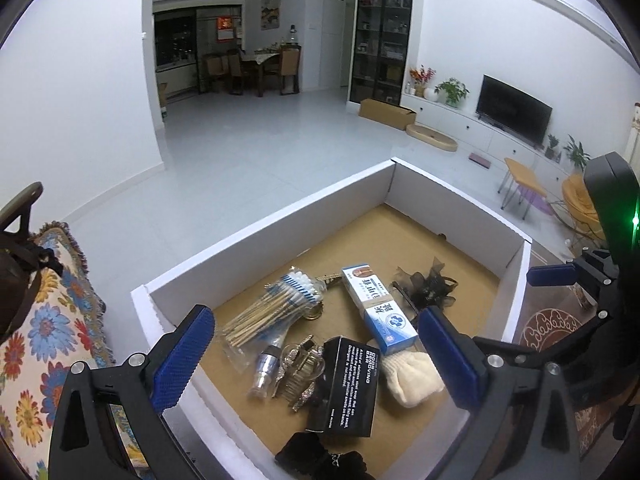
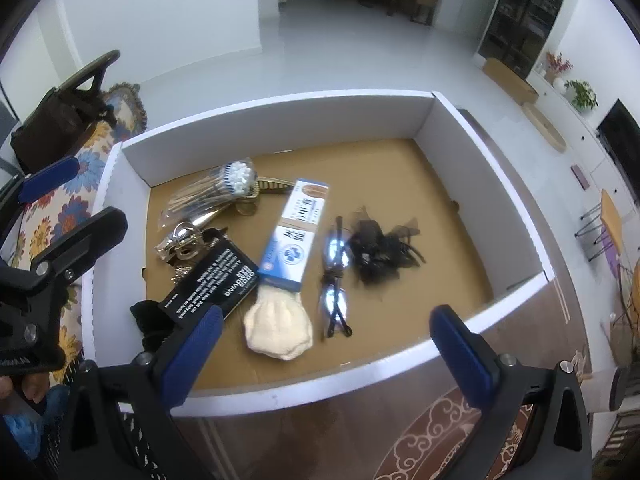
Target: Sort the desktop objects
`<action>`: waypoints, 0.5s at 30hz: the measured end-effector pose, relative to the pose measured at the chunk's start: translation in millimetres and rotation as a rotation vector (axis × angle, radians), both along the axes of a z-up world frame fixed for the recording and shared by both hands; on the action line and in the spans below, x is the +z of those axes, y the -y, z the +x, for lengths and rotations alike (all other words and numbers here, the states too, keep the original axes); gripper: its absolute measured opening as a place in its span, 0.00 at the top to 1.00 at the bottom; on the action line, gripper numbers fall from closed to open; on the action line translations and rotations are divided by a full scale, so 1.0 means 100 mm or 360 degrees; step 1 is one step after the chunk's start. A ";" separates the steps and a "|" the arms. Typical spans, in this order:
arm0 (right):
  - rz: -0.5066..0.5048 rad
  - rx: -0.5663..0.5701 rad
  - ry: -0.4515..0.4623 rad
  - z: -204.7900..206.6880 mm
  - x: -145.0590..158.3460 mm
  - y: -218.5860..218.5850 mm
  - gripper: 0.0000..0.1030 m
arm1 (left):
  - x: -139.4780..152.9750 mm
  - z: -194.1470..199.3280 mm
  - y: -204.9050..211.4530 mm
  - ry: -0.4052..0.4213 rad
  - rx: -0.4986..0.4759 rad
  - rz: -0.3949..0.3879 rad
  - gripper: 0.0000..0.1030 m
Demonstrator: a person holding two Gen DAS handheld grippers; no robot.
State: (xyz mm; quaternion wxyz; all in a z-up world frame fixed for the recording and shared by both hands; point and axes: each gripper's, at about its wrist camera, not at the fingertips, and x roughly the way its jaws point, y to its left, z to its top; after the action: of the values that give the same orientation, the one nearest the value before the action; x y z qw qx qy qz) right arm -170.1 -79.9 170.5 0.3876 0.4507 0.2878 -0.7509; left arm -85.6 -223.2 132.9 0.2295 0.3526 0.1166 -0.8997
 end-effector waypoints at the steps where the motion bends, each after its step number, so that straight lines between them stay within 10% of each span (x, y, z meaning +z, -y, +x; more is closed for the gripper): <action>1: 0.0004 0.0008 -0.0005 0.01 0.00 0.01 0.00 | 0.02 0.01 -0.01 0.0001 0.0014 -0.0007 0.00; 15: -0.0005 -0.0017 -0.0030 -0.06 0.12 -0.02 0.00 | 0.19 0.12 0.01 -0.0007 0.0164 0.0048 0.00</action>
State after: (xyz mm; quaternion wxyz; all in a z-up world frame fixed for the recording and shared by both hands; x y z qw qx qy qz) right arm -176.5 -77.9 182.4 0.3815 0.4446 0.2879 -0.7576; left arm -73.7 -224.1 152.2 0.2699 0.3475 0.1487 -0.8856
